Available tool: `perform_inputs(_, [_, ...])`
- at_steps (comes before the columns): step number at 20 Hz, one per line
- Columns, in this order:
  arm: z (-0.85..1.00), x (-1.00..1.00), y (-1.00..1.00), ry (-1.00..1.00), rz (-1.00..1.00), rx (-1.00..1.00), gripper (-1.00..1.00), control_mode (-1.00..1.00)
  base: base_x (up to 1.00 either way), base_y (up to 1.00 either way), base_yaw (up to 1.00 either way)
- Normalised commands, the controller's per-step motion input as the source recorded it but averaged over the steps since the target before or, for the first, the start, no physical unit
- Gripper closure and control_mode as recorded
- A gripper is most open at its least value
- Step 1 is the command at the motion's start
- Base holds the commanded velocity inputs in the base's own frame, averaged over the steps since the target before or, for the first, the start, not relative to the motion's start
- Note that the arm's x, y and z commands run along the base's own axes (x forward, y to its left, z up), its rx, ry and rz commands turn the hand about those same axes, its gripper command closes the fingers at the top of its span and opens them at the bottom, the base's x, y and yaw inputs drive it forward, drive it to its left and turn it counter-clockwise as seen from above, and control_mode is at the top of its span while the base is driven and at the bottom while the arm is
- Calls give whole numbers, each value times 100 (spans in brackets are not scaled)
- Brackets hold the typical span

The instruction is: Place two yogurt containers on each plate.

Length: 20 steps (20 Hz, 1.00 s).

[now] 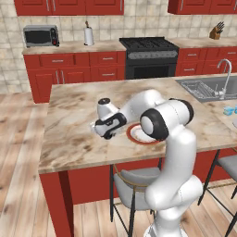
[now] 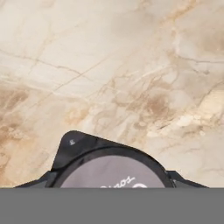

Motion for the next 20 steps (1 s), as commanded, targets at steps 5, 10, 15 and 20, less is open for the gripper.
perform_inputs(5, [71, -1, -100, -4, -4, 0, 100, -100, 0, 0, 0])
perform_inputs(10, [-12, -11, -100, 0, -12, 0, 100, -100, 0, 0, 0])
perform_inputs(15, [-47, -20, -99, 0, -12, 0, 100, -100, 0, 0, 0])
perform_inputs(20, [-17, 0, -37, 0, -3, 0, -100, -100, 0, 0, 0])
